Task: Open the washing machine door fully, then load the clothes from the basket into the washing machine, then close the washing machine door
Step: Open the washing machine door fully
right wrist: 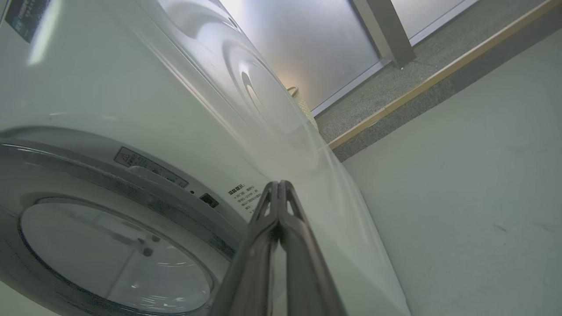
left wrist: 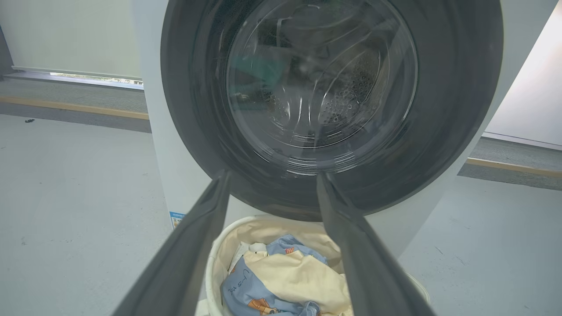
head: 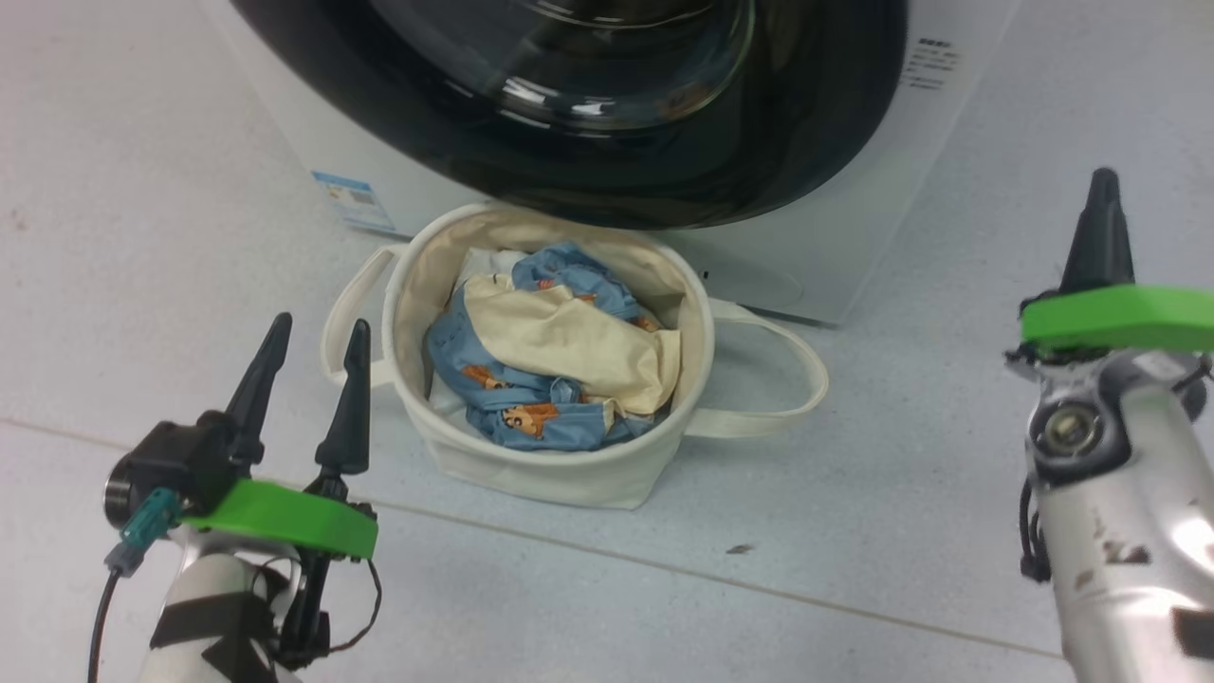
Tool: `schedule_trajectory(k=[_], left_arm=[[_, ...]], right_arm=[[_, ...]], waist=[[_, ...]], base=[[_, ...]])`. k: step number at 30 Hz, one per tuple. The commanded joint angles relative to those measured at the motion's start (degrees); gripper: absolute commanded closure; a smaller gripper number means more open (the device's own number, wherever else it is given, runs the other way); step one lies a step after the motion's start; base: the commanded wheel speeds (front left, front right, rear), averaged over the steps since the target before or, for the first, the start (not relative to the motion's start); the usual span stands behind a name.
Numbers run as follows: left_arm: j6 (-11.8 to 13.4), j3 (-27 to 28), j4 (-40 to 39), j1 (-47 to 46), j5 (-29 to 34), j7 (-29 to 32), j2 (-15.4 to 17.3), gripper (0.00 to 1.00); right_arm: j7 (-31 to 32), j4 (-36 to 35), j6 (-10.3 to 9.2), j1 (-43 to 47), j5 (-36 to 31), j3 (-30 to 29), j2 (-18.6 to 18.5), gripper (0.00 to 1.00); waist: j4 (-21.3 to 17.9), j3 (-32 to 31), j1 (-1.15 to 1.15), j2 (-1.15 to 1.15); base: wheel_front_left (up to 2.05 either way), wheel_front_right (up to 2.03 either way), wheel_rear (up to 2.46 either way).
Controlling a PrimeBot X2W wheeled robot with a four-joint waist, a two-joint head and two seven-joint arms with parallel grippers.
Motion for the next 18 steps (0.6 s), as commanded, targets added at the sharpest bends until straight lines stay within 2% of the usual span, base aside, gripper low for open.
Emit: schedule_trajectory(k=[1,2,3,4,7,9,13,18], left_arm=[[-0.3,1.7,-1.9,-1.9,0.4,-0.7,1.1,0.00],[-0.3,1.7,-2.0,-2.1,0.4,-0.7,1.2,0.00],[-0.3,1.7,-2.0,-2.1,0.4,-0.7,1.2,0.00],[-0.3,1.7,-2.0,-2.2,0.4,-0.7,1.3,0.00],[-0.3,1.5,-2.1,-2.6,0.4,-0.7,1.5,0.00],[-0.3,1.3,-2.2,-2.7,0.3,-0.7,1.6,0.00],[-0.3,1.2,-2.4,-3.0,0.3,-0.7,1.8,0.00],[-0.3,1.2,-2.8,-3.4,0.3,-0.7,2.0,0.00]], right_arm=[[0.7,-1.5,0.00,-3.3,5.9,1.4,-0.9,1.00],[2.3,-1.7,0.00,-4.5,11.3,1.0,-1.0,1.00],[2.3,-1.7,0.00,-4.5,11.3,1.0,-1.0,1.00],[4.1,-1.8,0.00,-5.5,16.4,0.5,-1.3,1.00],[12.5,-0.9,0.00,-8.2,30.3,-1.6,-2.1,1.00],[16.9,-0.1,0.00,-9.7,35.3,-2.3,-3.2,1.00],[22.8,0.7,0.00,-12.6,40.7,-2.5,-4.6,1.00],[26.9,2.2,0.00,-15.9,42.4,-1.2,-5.6,1.00]], waist=[[0.9,1.0,-0.01,0.00],[1.0,1.3,-0.01,0.00],[1.0,1.3,-0.01,0.00],[1.1,1.5,-0.01,0.00],[1.5,2.1,-0.01,0.00],[1.8,2.4,-0.01,0.00],[2.2,3.0,-0.01,0.00],[2.7,4.2,-0.01,0.00]], base=[[0.00,0.00,0.00],[0.00,0.00,0.00],[0.00,0.00,0.00],[0.00,0.00,0.00],[0.00,0.00,0.00],[0.00,0.00,0.00],[0.00,0.00,0.00],[0.00,0.00,0.00]])
